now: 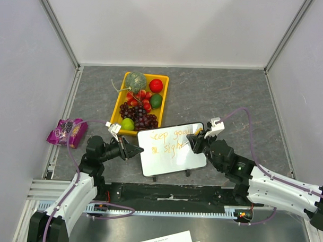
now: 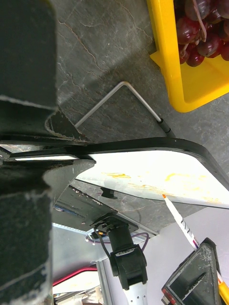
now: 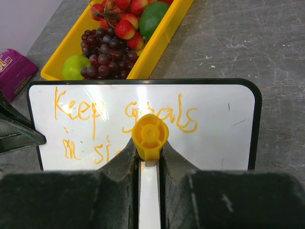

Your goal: Write a sentence on the whiteboard

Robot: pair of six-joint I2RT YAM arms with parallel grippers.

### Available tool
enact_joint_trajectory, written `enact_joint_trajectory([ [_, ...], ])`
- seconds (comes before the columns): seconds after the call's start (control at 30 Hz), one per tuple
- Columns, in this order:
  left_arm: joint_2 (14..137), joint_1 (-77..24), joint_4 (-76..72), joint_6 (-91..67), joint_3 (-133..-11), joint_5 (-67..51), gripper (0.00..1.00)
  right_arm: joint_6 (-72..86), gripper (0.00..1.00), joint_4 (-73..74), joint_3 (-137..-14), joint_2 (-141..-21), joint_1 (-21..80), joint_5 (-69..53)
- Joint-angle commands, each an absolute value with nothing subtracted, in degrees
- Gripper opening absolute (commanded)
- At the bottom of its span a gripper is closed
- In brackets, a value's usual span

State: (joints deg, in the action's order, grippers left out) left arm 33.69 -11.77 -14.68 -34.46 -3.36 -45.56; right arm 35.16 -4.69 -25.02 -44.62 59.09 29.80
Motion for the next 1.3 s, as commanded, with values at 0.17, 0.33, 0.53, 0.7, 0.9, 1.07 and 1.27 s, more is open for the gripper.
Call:
enact_joint_trajectory([
  [0.17, 33.22, -11.69, -16.17, -32.61, -3.16, -44.30, 0.02, 35.33, 0.00, -0.44, -23.29, -43.77, 58.89, 30.76],
  [0.33, 33.22, -11.69, -16.08, -32.78, -3.16, -44.30, 0.02, 35.16, 0.00, 1.30, -23.12, -42.81, 58.97, 31.46],
  [0.53, 33.14, -11.78, -16.08, -32.78, -3.16, -44.30, 0.02, 34.81, 0.00, 2.28, -23.11, -42.45, 58.97, 32.17],
  [0.7, 33.22, -11.69, -16.17, -32.70, -3.16, -44.30, 0.02, 34.54, 0.00, 2.64, -23.90, -42.54, 58.97, 32.96],
  [0.9, 33.22, -11.69, -16.08, -32.78, -3.16, -44.38, 0.02, 33.75, 0.00, 3.16, -26.01, -42.19, 58.97, 33.75],
  [1.07, 33.40, -11.69, -16.17, -32.70, -3.16, -44.38, 0.02, 33.40, 0.00, 3.34, -27.86, -41.84, 58.97, 34.01],
  [1.27, 33.22, -11.69, -16.17, -32.70, -3.16, -44.47, 0.02, 33.31, 0.00, 3.78, -29.62, -39.38, 58.97, 33.75],
])
